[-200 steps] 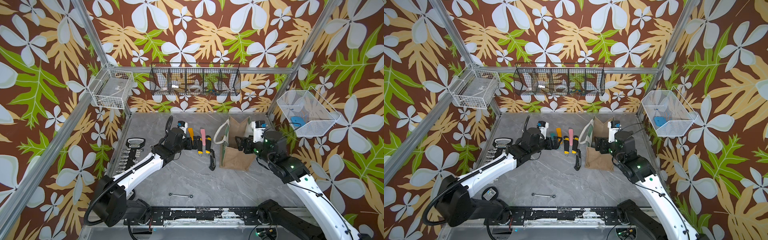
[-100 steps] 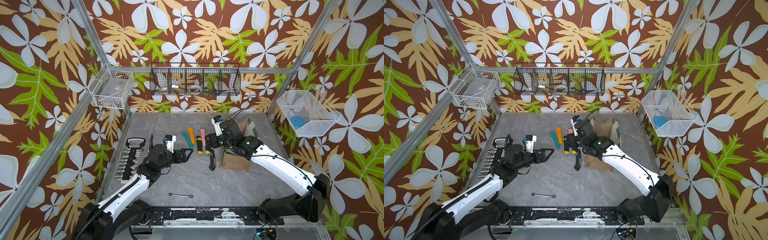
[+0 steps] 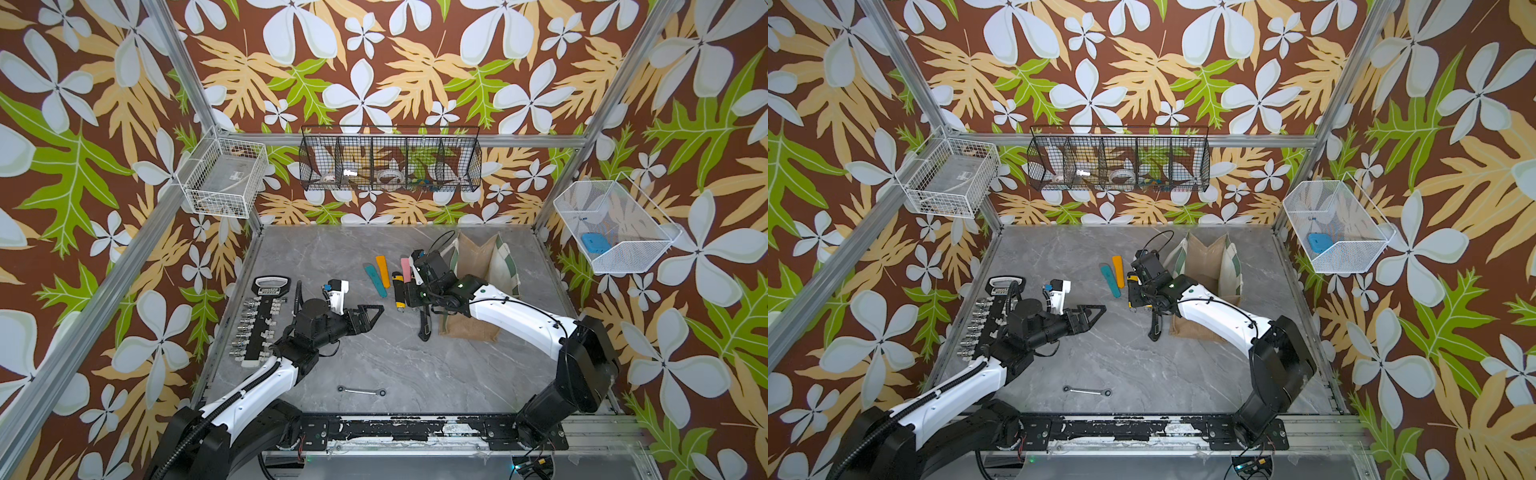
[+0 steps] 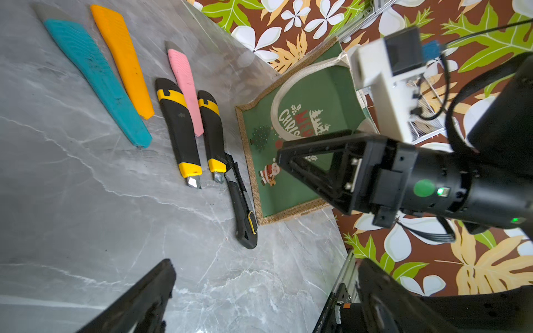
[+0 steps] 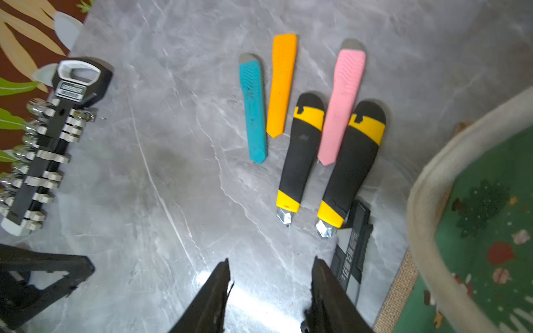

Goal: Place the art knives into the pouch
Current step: Pick up the utility knife at the center of the board.

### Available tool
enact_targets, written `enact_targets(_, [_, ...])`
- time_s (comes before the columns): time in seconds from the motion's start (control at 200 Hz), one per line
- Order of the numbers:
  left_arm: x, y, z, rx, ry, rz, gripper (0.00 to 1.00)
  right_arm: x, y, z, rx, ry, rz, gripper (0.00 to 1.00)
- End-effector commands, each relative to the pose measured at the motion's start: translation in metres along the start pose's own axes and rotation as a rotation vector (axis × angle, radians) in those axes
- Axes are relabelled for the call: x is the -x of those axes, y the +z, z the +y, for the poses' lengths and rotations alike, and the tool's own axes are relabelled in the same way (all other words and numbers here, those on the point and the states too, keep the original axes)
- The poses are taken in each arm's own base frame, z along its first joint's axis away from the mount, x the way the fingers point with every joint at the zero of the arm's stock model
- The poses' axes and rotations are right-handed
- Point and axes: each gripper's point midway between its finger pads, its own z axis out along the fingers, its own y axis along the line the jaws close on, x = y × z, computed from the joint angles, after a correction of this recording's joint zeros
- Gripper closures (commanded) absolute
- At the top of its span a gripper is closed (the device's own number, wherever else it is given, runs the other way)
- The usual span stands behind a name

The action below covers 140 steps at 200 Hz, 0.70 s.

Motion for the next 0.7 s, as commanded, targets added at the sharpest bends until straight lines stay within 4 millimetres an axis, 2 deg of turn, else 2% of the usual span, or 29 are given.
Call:
enact_targets(0.0, [0.007, 0.000, -0.018, -0.087, -0.001, -0.018, 0.00, -0.008, 0.005, -0.012, -0.052, 0.052, -0.006, 0.54])
enact_targets(0.14, [0.007, -0.001, -0.019, -0.088, 0.016, -0.020, 0.00, -0.027, 0.010, -0.031, -0.144, 0.048, 0.020, 0.55])
enact_targets(0.28, [0.007, -0.003, -0.015, -0.073, 0.022, -0.028, 0.00, -0.045, 0.018, -0.040, -0.178, 0.053, 0.055, 0.54])
enact_targets(0.451, [0.005, -0.002, -0.015, -0.075, 0.022, -0.020, 0.00, -0.063, 0.026, -0.045, -0.205, 0.049, 0.097, 0.54])
enact_targets(0.696, [0.005, -0.001, -0.016, -0.077, 0.022, -0.015, 0.00, -0.076, 0.038, -0.046, -0.217, 0.026, 0.132, 0.51])
